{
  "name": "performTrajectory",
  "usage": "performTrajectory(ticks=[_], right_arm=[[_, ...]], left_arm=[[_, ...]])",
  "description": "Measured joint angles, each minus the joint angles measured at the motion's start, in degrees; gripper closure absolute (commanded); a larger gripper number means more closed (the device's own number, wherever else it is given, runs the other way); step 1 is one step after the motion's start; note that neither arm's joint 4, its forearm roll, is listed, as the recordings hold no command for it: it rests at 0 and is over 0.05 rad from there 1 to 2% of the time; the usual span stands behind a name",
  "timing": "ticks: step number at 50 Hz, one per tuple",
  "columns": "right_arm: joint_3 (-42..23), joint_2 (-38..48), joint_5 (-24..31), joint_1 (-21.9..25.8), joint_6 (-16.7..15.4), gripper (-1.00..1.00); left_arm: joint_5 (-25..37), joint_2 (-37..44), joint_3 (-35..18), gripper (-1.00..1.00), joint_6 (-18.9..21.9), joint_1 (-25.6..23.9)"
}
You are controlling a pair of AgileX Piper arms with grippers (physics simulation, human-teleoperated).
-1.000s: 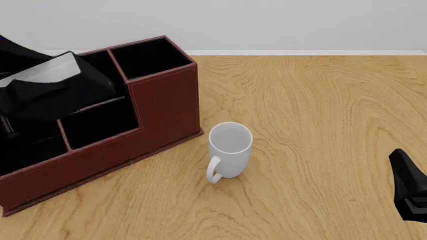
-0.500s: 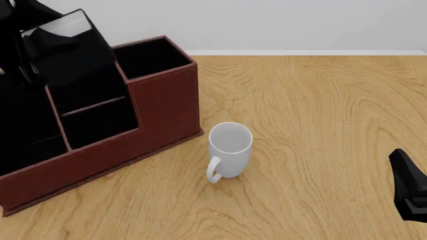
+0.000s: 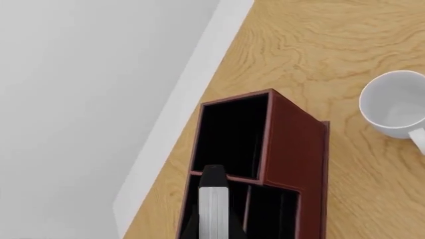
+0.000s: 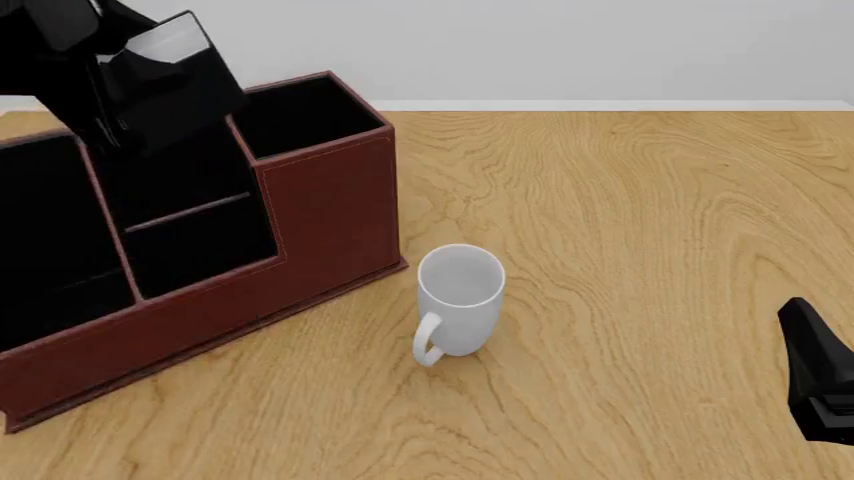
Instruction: Pick up the book and place it in the front compartment of the caddy.
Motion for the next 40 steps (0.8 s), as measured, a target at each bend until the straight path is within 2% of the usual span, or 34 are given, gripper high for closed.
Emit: performTrajectory(ticks=[40], right_arm=[[0.0,0.0,0.0,0.0,0.0,-1.0]], left_arm=[[-7.1,0.0,5.4,1.0,3.2,4.3]])
